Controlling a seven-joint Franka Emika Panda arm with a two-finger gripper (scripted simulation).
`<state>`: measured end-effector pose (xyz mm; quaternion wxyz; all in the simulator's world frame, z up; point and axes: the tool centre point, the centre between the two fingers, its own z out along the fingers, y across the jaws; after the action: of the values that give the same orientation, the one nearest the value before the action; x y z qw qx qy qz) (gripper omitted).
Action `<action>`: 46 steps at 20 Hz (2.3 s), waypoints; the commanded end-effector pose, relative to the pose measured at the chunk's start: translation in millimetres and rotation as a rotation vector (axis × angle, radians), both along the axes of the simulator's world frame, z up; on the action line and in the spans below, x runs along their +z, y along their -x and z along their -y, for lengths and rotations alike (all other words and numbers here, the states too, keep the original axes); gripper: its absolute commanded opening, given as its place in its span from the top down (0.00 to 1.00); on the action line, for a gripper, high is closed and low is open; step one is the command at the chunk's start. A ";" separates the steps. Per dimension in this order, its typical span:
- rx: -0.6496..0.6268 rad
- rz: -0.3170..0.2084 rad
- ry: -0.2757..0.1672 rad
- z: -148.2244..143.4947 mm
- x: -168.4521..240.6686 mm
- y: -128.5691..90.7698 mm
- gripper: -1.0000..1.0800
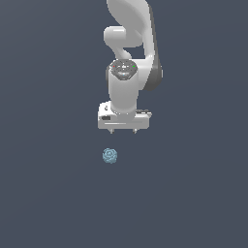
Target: Pick up the object and move it to a goal position.
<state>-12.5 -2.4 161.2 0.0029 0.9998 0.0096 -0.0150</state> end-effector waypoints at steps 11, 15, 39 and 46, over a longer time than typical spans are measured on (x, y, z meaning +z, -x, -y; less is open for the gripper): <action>0.058 0.007 -0.016 -38.5 11.3 -0.5 0.04; 0.056 0.007 -0.015 -37.1 11.3 -0.1 0.04; -0.193 0.028 -0.006 56.4 -64.3 -52.9 0.04; -0.212 0.029 -0.003 64.9 -71.2 -55.2 0.04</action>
<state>42.5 -67.7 89.7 0.0000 0.9953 -0.0964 -0.0010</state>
